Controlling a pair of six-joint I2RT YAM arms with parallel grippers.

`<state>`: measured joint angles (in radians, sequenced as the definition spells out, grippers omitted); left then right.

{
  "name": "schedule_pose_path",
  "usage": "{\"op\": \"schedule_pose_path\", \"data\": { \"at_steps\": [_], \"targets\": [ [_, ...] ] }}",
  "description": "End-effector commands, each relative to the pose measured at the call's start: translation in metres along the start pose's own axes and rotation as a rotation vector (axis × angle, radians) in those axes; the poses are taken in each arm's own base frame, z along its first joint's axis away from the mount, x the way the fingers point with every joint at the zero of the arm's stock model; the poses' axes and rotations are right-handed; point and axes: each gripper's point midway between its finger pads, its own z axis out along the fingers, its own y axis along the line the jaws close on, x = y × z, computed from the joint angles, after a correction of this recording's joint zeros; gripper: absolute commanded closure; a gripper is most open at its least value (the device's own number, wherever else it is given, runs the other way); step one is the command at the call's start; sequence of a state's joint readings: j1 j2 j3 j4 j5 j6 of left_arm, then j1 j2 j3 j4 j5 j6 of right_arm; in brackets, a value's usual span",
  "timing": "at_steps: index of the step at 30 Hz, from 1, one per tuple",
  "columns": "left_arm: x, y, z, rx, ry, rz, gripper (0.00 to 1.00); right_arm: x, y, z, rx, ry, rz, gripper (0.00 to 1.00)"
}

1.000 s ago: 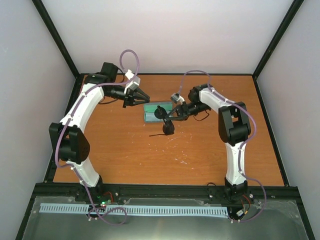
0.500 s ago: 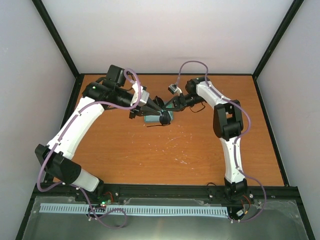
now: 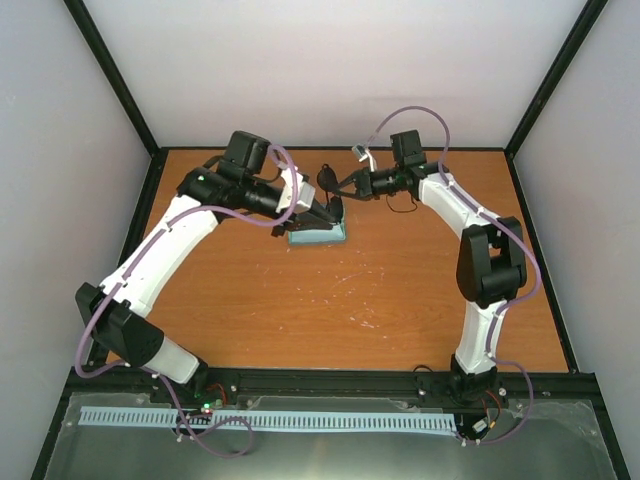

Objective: Organize the sunglasses
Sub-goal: Fold the sunglasses.

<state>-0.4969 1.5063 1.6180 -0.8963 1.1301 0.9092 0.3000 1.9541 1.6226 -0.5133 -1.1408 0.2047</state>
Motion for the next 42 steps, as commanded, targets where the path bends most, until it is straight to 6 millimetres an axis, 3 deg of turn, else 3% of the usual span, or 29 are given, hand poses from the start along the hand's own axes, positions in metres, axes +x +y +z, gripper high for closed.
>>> {"op": "schedule_pose_path", "data": {
  "at_steps": [1,8,15,26,32,35,37,42],
  "targets": [
    [0.006,-0.009,0.026,0.033,0.032,0.023,0.84,-0.023,-0.009,0.005,0.008,-0.118,0.130,0.97],
    [0.024,-0.011,0.039,0.020,0.052,-0.014,0.85,-0.030,0.001,0.001,-0.119,-0.253,0.264,0.97],
    [0.032,-0.014,0.038,-0.006,0.068,-0.013,0.86,-0.034,0.032,-0.013,-0.287,-0.342,0.277,0.97],
    [0.039,0.005,0.035,-0.086,0.090,0.036,0.90,0.018,0.072,-0.010,-0.340,-0.191,0.261,0.97],
    [0.048,0.019,0.026,-0.103,0.080,0.002,0.90,0.049,0.081,-0.006,-0.276,-0.104,0.239,0.97],
    [0.052,0.028,0.016,-0.124,0.069,-0.028,0.92,0.055,0.081,-0.008,-0.241,-0.100,0.238,0.97],
    [0.044,0.040,0.003,-0.176,0.048,-0.028,0.93,0.057,0.072,-0.007,-0.184,-0.126,0.262,0.97],
    [0.012,0.084,-0.055,-0.439,-0.040,0.007,0.89,0.042,0.045,-0.020,-0.052,-0.392,0.317,0.97]
  ]
}}
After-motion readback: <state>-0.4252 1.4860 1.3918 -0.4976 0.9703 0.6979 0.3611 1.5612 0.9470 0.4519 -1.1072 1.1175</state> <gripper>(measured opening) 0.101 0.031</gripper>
